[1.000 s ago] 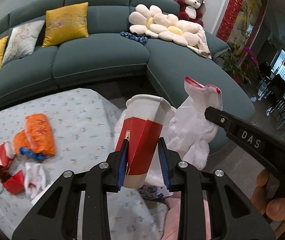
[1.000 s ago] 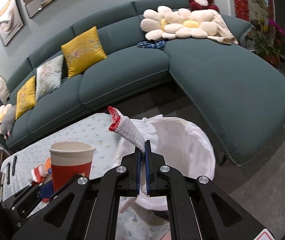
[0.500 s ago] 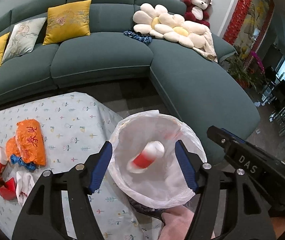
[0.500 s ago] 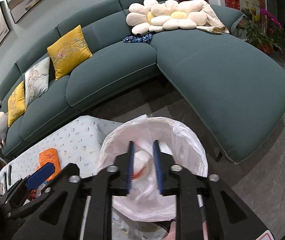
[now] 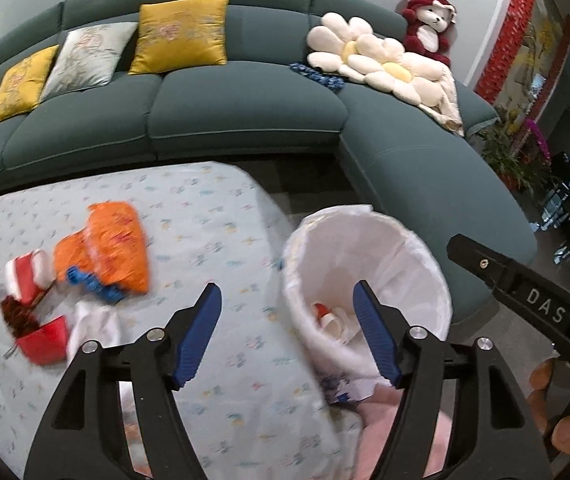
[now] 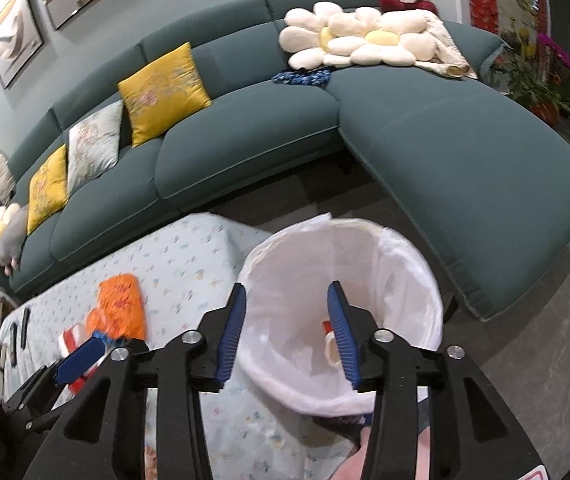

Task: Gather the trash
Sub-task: 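Move both grippers back over the table toward the scrunchie and wipe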

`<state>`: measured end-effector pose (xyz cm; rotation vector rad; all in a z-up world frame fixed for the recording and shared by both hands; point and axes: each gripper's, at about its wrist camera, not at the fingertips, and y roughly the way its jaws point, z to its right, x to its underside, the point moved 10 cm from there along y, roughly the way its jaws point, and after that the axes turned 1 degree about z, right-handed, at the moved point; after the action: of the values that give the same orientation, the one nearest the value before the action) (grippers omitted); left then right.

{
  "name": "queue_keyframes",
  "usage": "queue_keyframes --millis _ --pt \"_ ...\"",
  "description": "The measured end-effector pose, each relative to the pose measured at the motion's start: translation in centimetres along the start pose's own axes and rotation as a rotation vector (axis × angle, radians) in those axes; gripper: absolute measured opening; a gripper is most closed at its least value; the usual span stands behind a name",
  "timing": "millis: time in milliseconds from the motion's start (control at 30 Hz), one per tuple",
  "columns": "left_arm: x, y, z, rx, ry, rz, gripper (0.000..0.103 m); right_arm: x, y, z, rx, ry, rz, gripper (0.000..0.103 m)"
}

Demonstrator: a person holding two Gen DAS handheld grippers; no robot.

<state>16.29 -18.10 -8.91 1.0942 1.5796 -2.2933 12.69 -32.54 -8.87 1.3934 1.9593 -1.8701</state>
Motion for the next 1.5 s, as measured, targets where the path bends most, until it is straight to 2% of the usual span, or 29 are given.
queue_keyframes --millis 33,300,400,600,767,1000,1300,1400,1467,1500 --pt "0.4 -0.3 -0.8 -0.016 -0.006 0.001 0.073 0.4 0.0 -0.5 -0.004 -0.006 -0.004 0.045" --pt "4.6 -2.8 -8.8 -0.1 -0.1 -0.023 0.075 4.8 0.1 -5.7 -0.048 -0.076 -0.061 0.049" --pt "6.5 -3.8 -11.8 -0.139 -0.128 -0.037 0.084 6.0 0.1 -7.2 -0.058 -0.097 -0.073 0.05" --pt "9.8 -5.2 -16.5 -0.151 -0.22 -0.068 0.085 9.4 0.5 -9.7 -0.073 -0.129 -0.117 0.051" --pt "12.9 -5.3 -18.4 -0.139 -0.271 -0.123 0.086 11.9 1.0 -10.9 -0.069 -0.143 -0.149 0.054" --pt "17.1 -2.9 -17.9 -0.123 -0.259 -0.23 0.085 14.6 1.4 -11.9 -0.056 -0.182 -0.189 0.054" --pt "19.0 -0.8 -17.3 -0.093 -0.236 -0.294 0.061 16.9 2.3 -12.6 -0.041 -0.21 -0.232 0.054" --pt "19.6 -0.2 -17.6 -0.096 -0.241 -0.319 0.048 17.5 2.5 -13.1 -0.039 -0.23 -0.243 0.054" --pt "20.1 0.2 -17.9 -0.096 -0.256 -0.339 0.034 17.9 2.6 -13.5 -0.04 -0.242 -0.251 0.054" --pt "20.2 0.3 -18.2 -0.099 -0.263 -0.341 0.032 18.1 2.7 -13.6 -0.039 -0.247 -0.254 0.054"
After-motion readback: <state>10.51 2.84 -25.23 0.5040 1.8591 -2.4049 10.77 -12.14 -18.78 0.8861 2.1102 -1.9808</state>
